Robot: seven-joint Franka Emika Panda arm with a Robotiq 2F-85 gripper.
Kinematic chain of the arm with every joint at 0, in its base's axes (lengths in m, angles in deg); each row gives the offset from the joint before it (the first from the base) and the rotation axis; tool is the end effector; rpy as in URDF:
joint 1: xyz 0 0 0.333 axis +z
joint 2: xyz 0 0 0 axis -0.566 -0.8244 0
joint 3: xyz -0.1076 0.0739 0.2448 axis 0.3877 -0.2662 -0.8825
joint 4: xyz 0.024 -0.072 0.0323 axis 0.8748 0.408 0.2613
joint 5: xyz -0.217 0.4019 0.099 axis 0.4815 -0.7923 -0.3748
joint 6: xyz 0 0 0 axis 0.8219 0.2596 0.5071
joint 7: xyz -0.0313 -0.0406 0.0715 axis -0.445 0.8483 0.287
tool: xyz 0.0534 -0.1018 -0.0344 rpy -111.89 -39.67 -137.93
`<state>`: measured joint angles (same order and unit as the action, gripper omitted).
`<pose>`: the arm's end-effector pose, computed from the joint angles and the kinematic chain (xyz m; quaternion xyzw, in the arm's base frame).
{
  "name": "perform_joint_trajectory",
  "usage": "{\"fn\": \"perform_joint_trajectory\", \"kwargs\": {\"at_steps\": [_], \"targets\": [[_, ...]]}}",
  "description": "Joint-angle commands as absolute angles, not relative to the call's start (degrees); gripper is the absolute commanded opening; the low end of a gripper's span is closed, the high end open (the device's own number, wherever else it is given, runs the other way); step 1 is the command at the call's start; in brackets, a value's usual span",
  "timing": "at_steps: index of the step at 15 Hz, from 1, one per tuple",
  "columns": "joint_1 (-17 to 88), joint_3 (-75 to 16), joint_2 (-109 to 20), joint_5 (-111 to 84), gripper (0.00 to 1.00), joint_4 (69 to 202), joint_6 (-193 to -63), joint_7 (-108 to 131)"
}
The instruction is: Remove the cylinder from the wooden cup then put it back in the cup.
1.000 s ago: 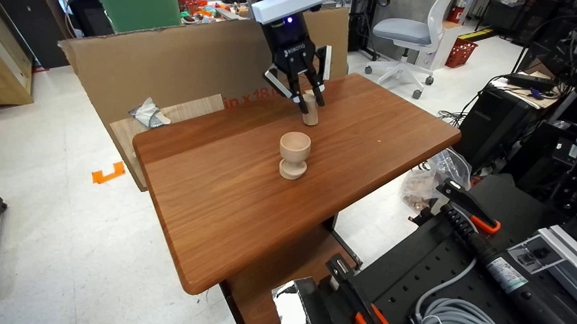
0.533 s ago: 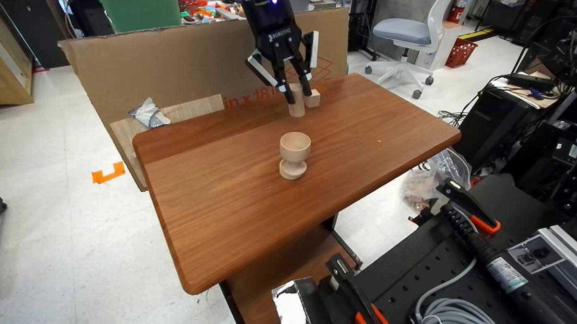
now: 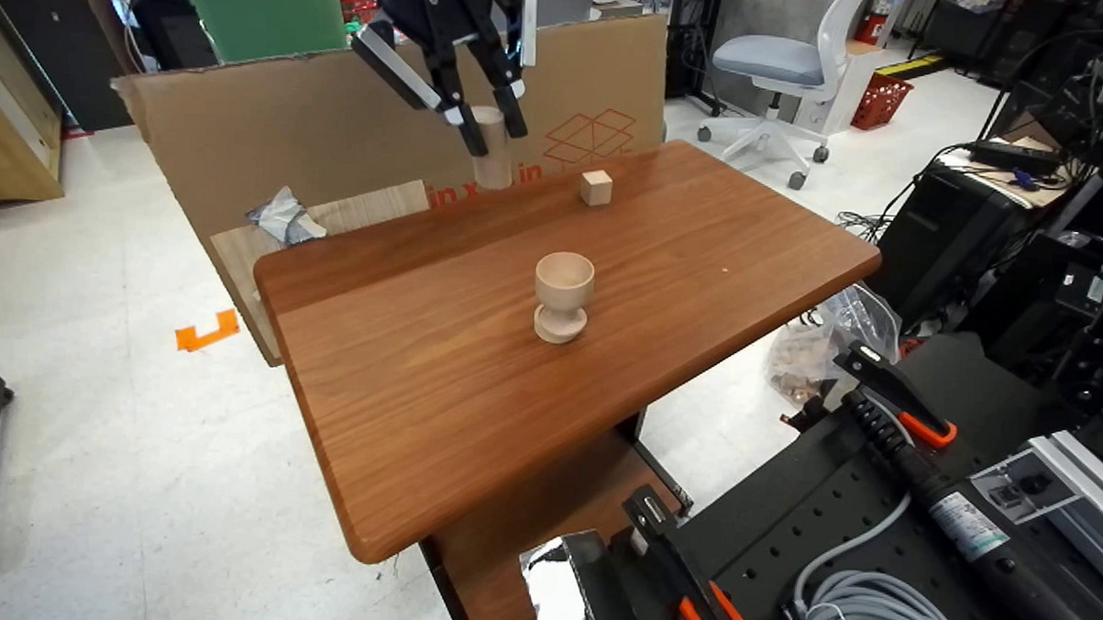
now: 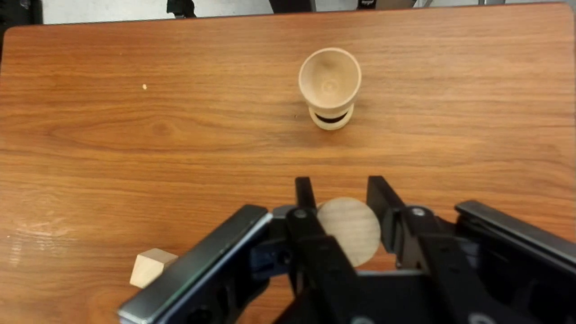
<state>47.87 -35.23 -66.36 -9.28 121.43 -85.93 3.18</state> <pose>0.6970 0.1673 0.2236 0.9758 0.0306 -0.1899 0.1039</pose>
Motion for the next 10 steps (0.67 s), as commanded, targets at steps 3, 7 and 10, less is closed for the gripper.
{"fn": "perform_joint_trajectory", "kwargs": {"at_steps": [3,7,10], "targets": [[48.81,-36.42,-56.6,-8.28,0.1,134.6,-90.26,1.67],[48.76,-36.78,-55.16,-8.3,0.1,138.36,-91.27,0.13],[48.79,-36.67,-55.4,-8.39,0.1,139.62,-91.94,-1.57]]}}
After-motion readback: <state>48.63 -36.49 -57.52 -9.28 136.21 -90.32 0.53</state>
